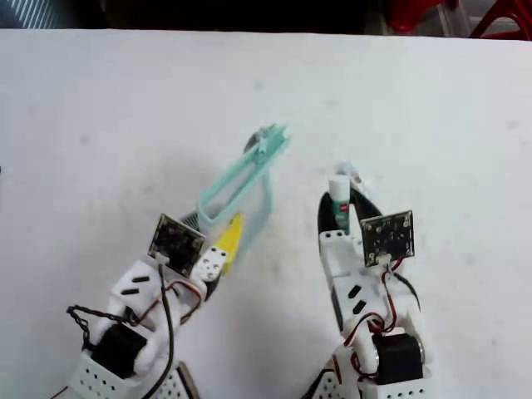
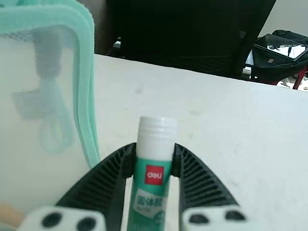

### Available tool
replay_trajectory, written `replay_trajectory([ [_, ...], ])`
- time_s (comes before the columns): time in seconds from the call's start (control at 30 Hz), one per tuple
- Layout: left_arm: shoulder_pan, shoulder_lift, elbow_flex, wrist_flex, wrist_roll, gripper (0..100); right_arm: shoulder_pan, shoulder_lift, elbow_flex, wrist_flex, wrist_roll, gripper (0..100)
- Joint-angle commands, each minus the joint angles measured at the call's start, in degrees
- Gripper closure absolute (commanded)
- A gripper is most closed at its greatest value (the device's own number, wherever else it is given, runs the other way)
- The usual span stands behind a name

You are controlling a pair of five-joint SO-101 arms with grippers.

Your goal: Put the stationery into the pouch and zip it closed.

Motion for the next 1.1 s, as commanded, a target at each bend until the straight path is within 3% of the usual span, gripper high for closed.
replay_trajectory([
  [0.0,0.92,-0.4,-2.9,-0.97,-0.62,98,-0.57,-0.4,-0.18,-0.4,0.62,98.1],
  [0.1,0.92,-0.4,-2.9,-0.97,-0.62,96,-0.57,-0.4,-0.18,-0.4,0.62,98.1],
  [0.27,0.4,-0.4,-3.34,0.44,3.08,79,-1.01,0.04,-1.49,-1.8,0.97,98.1],
  [0.53,0.22,-0.4,-4.22,1.41,2.99,80,-1.1,0.04,-6.15,-5.05,3.78,98.1],
  [0.7,0.22,-0.4,-4.22,1.23,2.99,80,-5.32,1.63,-17.58,-7.34,4.04,98.1],
  [0.97,-0.04,-0.4,-4.13,1.05,2.99,80,-17.98,30.2,-43.52,-11.65,3.87,98.1],
  [1.07,-0.04,-0.4,-4.13,1.05,2.99,80,-22.64,43.38,-55.65,-8.04,3.6,98.1],
])
